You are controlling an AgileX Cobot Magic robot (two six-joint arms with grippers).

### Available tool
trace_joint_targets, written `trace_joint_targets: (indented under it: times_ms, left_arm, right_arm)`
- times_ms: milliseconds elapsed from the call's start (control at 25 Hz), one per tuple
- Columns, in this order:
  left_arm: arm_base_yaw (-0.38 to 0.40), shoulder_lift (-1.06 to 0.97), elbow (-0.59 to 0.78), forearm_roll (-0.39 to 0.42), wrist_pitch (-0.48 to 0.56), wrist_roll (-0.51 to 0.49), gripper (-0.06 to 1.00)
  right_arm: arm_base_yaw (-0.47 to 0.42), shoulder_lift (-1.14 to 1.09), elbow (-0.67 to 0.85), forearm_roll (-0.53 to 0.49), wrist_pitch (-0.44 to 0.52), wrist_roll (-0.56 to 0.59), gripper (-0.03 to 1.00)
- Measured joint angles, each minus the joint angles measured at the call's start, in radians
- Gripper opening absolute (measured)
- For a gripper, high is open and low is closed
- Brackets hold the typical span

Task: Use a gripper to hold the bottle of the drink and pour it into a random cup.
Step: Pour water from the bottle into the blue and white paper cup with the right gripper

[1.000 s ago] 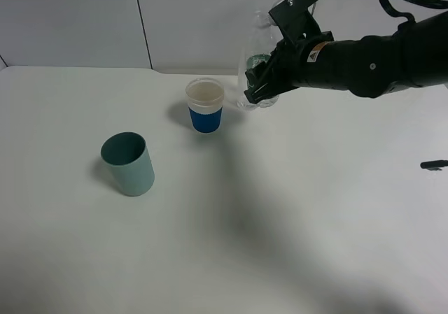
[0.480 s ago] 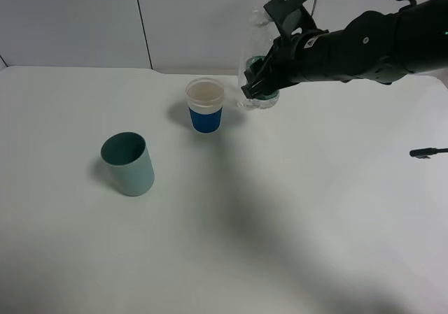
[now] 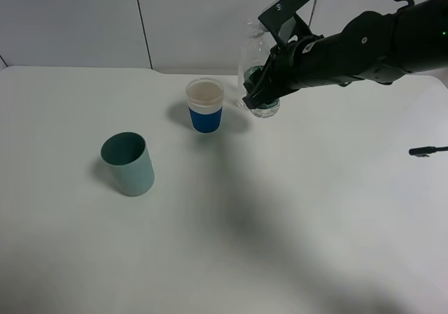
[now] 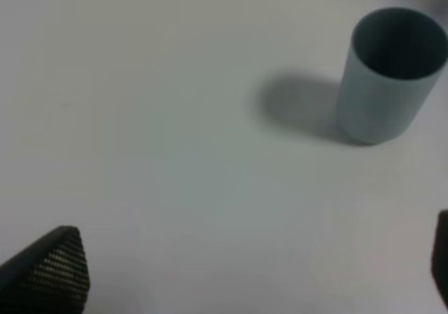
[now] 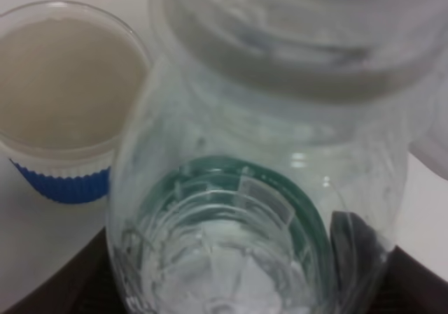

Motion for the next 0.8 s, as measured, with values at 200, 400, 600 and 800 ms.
trace_joint_targets:
  times_ms: [200,400,600,800]
  left_arm:
    - [0.000,0.000,0.000,0.000,0.000,0.000,0.99]
    - [0.000,0.000,0.000,0.000,0.000,0.000,0.99]
    - [0.000,0.000,0.000,0.000,0.000,0.000,0.99]
    - [0.000,0.000,0.000,0.000,0.000,0.000,0.99]
  right_arm:
    - [-0.019,0.000,-0.001,-0.342,-0.002,0.402,0.56]
    - [-0.031,0.000,-0.004,-0.722,0.021,0.767,0.56]
    - [-0.031,0.000,-0.064,-1.108,0.213,1.069,0.56]
    - [-0.031,0.001,-0.114,-1.256,0.313,1.175,0.56]
